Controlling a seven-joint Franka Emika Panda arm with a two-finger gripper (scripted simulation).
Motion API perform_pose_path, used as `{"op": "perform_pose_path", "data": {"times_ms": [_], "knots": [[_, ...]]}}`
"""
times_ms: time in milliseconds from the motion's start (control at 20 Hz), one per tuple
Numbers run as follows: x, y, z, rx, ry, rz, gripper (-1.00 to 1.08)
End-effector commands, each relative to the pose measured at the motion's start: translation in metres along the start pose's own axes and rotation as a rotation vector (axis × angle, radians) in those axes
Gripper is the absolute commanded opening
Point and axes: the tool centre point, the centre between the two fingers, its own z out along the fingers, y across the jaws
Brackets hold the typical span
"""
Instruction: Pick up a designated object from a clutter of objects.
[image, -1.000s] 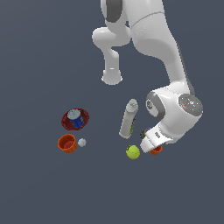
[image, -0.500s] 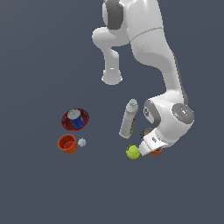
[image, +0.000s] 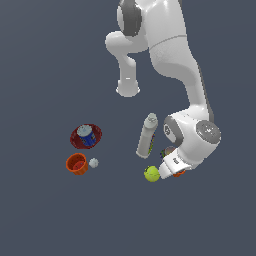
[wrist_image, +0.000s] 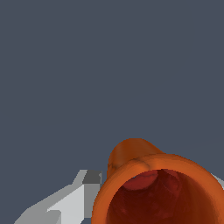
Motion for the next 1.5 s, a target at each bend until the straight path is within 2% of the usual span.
{"op": "perform_pose_path", "data": {"times_ms": [0,400,750,1100,1450], "knots": [[0.000,0.000,0.000,0.000,0.000,0.000,-1.00],[-0.002,0.002,-0.002,0.000,0.000,0.000,-1.00],[-0.016,0.013,-0.016,0.000,0.001,0.000,-1.00],[-0.045,0.038,-0.044,-0.001,0.000,0.000,-1.00],[-0.089,0.075,-0.088,-0.001,0.000,0.000,-1.00]]}}
